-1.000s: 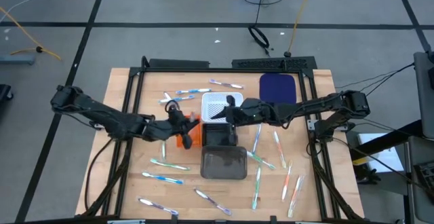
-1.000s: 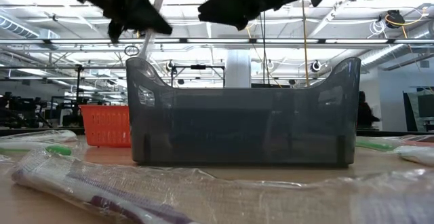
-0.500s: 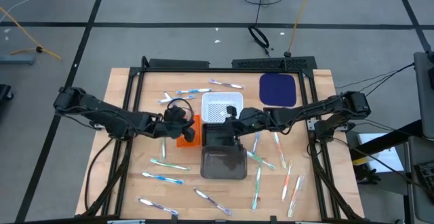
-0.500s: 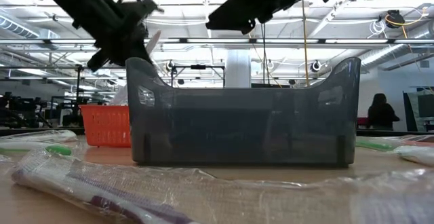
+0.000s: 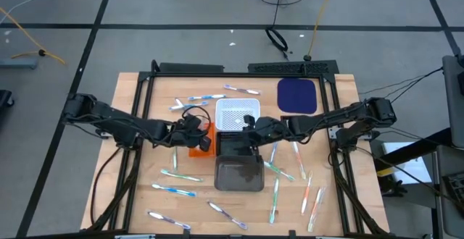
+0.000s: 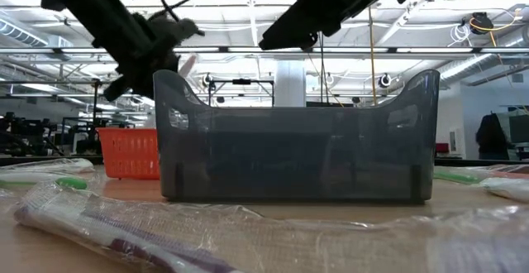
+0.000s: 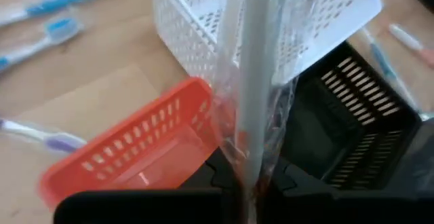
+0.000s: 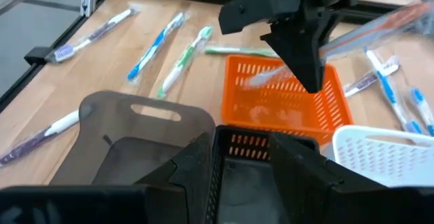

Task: Pick & Place Toothbrushes
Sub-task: Put the orange toothbrush into the orange basket, then put the blue toothbrush into the top black bin

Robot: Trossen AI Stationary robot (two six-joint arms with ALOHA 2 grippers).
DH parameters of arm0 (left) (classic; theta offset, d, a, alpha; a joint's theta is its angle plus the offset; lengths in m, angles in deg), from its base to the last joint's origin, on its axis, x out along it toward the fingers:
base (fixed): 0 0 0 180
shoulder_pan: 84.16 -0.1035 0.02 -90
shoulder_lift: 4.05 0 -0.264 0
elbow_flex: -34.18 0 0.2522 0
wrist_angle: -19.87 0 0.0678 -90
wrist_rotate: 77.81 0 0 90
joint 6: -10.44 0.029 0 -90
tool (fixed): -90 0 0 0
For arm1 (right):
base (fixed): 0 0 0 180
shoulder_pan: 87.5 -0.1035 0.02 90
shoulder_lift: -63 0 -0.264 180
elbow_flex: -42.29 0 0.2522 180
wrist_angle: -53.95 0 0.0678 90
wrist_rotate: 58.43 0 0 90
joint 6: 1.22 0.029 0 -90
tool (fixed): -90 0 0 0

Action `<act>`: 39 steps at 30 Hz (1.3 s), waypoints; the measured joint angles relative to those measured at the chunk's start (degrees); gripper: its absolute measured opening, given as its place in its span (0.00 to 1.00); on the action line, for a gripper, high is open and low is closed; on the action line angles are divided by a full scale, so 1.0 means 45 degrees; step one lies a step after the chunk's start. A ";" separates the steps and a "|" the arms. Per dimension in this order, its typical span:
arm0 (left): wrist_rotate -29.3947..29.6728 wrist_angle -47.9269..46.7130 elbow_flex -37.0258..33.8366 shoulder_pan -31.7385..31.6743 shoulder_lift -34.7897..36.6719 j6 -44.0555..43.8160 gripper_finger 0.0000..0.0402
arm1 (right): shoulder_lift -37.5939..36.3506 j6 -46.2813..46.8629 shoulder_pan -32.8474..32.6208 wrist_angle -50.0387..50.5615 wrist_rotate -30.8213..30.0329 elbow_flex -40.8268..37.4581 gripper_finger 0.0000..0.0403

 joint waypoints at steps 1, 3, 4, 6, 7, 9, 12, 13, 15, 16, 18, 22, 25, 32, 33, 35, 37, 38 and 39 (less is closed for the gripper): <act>-0.0141 -0.0137 -0.0026 -0.0008 -0.0026 0.0070 0.07 | 0.0000 0.0000 0.0000 0.0094 0.0003 -0.0005 0.35; -0.0199 0.0051 -0.0038 -0.0037 -0.0106 0.0071 0.07 | 0.0000 0.0000 0.0000 0.0230 0.0001 -0.0005 0.35; -0.0203 0.0232 0.0008 -0.0079 -0.0219 0.0045 0.07 | 0.0000 0.0000 0.0000 0.0260 -0.0008 -0.0005 0.35; -0.0298 0.0159 -0.0020 -0.0126 -0.0273 0.0092 0.07 | 0.0000 -0.0001 0.0000 0.0281 -0.0032 -0.0005 0.35; -0.0324 0.0122 -0.0051 -0.0151 -0.0276 0.0196 0.07 | 0.0000 -0.0006 0.0000 0.0296 -0.0034 -0.0005 0.35; -0.0454 0.0494 -0.0002 -0.0209 -0.0468 0.0257 0.08 | 0.0000 -0.0014 0.0000 0.0314 -0.0039 -0.0005 0.35; -0.0485 0.0246 -0.0041 -0.0233 -0.0482 0.0202 0.10 | 0.0000 -0.0019 0.0000 0.0314 -0.0039 -0.0005 0.35; -0.0477 0.0339 -0.0030 -0.0236 -0.0503 0.0222 0.12 | 0.0000 -0.0023 0.0000 0.0314 -0.0039 -0.0005 0.35; -0.0466 0.0341 -0.0022 -0.0279 -0.0565 0.0228 0.16 | 0.0000 -0.0024 0.0000 0.0331 -0.0038 -0.0005 0.35; -0.0466 0.0299 -0.0026 -0.0294 -0.0572 0.0233 0.18 | 0.0000 -0.0029 0.0000 0.0333 -0.0039 -0.0005 0.35; -0.0405 0.0343 -0.0026 -0.0330 -0.0571 0.0242 0.24 | 0.0000 -0.0039 0.0000 0.0382 -0.0039 -0.0005 0.35; -0.0377 0.0343 -0.0026 -0.0480 -0.0570 0.0262 0.33 | 0.0000 -0.0044 0.0000 0.0398 -0.0039 -0.0023 0.35; -0.0371 0.0338 -0.0026 -0.0624 -0.0570 0.0257 0.38 | 0.0000 -0.0046 0.0000 0.0404 -0.0039 -0.0169 0.35; -0.0419 0.0499 -0.0020 -0.0975 -0.0226 0.1288 0.43 | 0.0000 0.0087 0.0034 0.0290 -0.0053 -0.0708 0.35; -0.0420 0.0488 -0.0017 -0.0999 -0.0088 0.1406 0.43 | 0.0000 0.0097 0.0034 0.0280 -0.0053 -0.0709 0.35; -0.0427 0.0338 -0.0017 -0.1020 0.0257 0.1641 0.43 | 0.0000 0.0146 0.0034 0.0239 -0.0049 -0.0709 0.35; -0.0407 -0.0002 -0.0015 -0.1020 0.0751 0.2172 0.43 | 0.0000 0.0134 0.0034 0.0209 -0.0049 -0.0709 0.35; -0.0349 -0.0392 -0.0012 -0.1021 0.1003 0.2607 0.43 | 0.0000 0.0130 0.0034 0.0206 -0.0049 -0.0709 0.35; -0.0140 -0.0742 -0.0012 -0.1038 0.1210 0.3121 0.43 | 0.0000 0.0126 0.0034 0.0192 -0.0049 -0.0709 0.35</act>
